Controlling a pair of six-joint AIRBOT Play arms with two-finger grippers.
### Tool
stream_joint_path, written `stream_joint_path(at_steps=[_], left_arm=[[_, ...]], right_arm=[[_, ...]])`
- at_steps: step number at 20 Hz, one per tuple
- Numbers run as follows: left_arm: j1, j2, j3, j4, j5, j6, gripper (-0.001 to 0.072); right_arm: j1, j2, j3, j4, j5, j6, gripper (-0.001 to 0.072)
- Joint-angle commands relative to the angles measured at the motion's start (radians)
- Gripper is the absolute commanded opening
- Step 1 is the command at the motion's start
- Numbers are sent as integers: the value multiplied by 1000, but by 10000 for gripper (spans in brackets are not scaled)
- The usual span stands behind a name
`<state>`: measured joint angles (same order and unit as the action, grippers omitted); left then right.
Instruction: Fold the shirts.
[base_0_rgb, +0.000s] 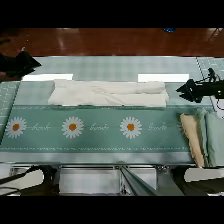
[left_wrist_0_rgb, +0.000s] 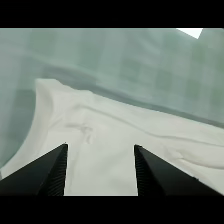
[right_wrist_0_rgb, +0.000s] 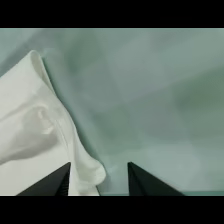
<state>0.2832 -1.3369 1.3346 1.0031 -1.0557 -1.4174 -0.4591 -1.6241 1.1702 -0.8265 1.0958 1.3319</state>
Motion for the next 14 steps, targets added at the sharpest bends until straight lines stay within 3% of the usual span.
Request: stream_joint_path(at_steps=[1, 9, 10, 11, 12, 13, 14], left_arm=[[-92, 192, -226, 18, 138, 48, 508], [-279, 154, -271, 7, 153, 48, 508], [-297, 137, -270, 7, 158, 48, 508], [-311, 120, -270, 7, 157, 48, 505], [-325, 104, -270, 6, 156, 48, 428], [-335, 93, -270, 6, 155, 48, 162], [-343, 86, -270, -5, 156, 48, 22]], right_arm=[[29, -63, -18, 91, -31, -47, 411], [212, -137, -5, 203, -53, -117, 394], [228, -137, 3, 203, -55, -115, 315], [240, -137, 12, 203, -51, -114, 148], [241, -135, 22, 205, -29, -119, 19], [238, -128, 32, 204, 11, -118, 19], [224, -100, 32, 190, 43, -117, 18]])
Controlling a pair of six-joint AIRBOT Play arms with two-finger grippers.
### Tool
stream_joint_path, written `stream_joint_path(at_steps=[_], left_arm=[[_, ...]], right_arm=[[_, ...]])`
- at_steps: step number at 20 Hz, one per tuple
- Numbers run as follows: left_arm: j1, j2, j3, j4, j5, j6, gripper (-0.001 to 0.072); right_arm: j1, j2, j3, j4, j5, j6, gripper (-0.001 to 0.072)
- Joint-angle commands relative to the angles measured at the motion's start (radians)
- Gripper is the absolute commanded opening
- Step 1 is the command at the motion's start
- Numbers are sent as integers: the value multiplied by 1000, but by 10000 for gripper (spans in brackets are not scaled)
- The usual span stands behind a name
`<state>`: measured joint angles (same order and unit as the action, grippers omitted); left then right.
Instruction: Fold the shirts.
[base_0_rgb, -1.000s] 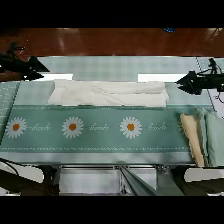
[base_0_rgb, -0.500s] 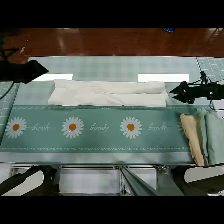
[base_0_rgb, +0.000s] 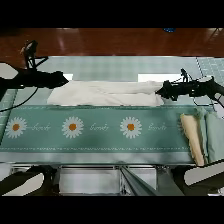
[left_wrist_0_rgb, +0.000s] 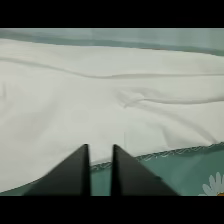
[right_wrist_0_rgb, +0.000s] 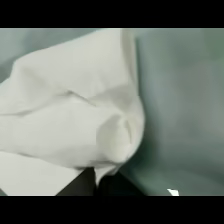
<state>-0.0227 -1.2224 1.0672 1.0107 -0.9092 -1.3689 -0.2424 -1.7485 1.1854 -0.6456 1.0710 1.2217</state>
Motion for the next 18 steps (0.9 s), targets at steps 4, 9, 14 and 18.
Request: stream_joint_path(at_steps=[4, 9, 14, 18], left_arm=[[-108, -47, 0, -187, 65, 114, 18], [-392, -271, 137, -248, 132, 107, 18], [-596, -575, 458, -248, -17, -17, 18], [-740, -735, 613, -287, -35, -118, 18]], right_arm=[[-18, 280, -10, -256, 146, 70, 18], [-17, 725, -154, -297, 169, 120, 18], [-17, 1008, -180, -291, 236, 197, 18], [-17, 1091, -180, -254, 284, 209, 18]])
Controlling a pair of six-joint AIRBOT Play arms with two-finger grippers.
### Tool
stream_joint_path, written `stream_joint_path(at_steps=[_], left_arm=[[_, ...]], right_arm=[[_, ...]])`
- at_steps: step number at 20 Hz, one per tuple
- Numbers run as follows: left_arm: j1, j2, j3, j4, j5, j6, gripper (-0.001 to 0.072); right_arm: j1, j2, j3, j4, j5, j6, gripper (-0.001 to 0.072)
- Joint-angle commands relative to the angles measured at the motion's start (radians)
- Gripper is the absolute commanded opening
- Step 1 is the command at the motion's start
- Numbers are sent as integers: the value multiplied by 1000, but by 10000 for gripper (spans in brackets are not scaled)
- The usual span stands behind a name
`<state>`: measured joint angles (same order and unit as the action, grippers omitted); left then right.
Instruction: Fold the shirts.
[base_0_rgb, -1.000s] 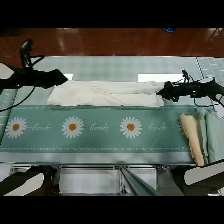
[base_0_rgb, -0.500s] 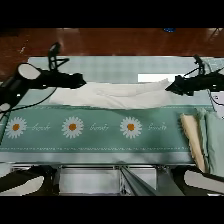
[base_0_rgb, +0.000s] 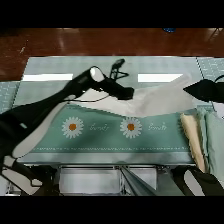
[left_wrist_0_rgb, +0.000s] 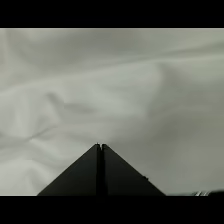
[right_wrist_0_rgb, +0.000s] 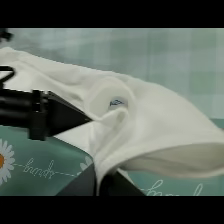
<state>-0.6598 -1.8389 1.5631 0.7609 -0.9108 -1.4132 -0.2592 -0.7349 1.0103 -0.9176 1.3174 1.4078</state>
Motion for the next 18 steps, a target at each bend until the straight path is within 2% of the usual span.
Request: stream_joint_path(at_steps=[1, 4, 7, 9, 12, 15, 18], left_arm=[[-139, -151, 145, -61, -34, -83, 18], [-212, -212, 227, -88, -83, -83, 18], [-159, -214, 278, -88, -85, -86, 18], [-48, -197, 311, -87, -162, -118, 18], [157, -115, 312, -15, -337, -118, 18], [363, 39, 311, 126, -435, -118, 18], [512, 270, 275, 281, -447, -92, 18]], right_arm=[[0, 81, -5, 26, 43, 23, 18], [0, 81, -5, 25, 42, 21, 18], [0, 81, -5, 25, 41, 21, 18], [2, 81, -5, 31, 36, 21, 18], [64, 63, -5, 47, -2, 48, 18], [220, -13, -5, 76, -148, 68, 18], [409, -169, 24, 123, -308, 70, 18]])
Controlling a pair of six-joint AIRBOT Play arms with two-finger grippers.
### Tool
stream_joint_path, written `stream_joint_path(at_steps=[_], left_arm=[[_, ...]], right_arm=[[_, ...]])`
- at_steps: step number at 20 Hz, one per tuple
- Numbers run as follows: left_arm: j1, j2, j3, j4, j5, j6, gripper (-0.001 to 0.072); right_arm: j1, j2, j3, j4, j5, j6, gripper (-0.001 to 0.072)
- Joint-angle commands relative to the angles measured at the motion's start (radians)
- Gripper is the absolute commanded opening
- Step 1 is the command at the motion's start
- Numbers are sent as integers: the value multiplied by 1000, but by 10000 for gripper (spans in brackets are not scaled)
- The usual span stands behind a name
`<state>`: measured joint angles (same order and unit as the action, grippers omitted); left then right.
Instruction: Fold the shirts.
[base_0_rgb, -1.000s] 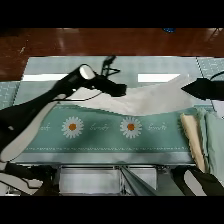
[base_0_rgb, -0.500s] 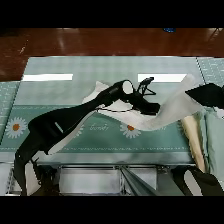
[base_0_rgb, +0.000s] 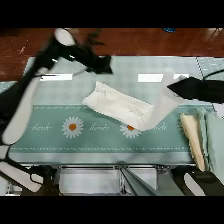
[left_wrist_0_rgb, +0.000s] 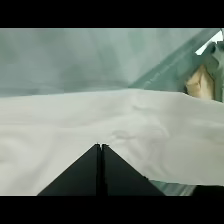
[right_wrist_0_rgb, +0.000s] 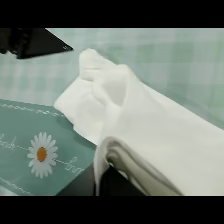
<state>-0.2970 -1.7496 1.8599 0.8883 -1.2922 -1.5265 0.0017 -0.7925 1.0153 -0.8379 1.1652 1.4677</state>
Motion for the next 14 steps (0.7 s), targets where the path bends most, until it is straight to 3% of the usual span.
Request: stream_joint_path(at_steps=[1, 3, 8, 13, 14], left_arm=[[183, 266, -55, 203, -58, 37, 19], [233, 455, -161, 292, -32, 51, 19], [267, 872, -513, 294, 33, 74, 19], [266, 1036, -849, 232, 114, 64, 19], [264, 1034, -899, 210, 127, 68, 19]], right_arm=[[211, -183, 47, 47, -203, 10, 18], [315, -339, 130, 52, -270, 9, 18], [468, -742, 401, 93, -305, 10, 18], [528, -999, 565, 193, -322, 8, 26], [538, -1024, 566, 204, -348, -6, 240]])
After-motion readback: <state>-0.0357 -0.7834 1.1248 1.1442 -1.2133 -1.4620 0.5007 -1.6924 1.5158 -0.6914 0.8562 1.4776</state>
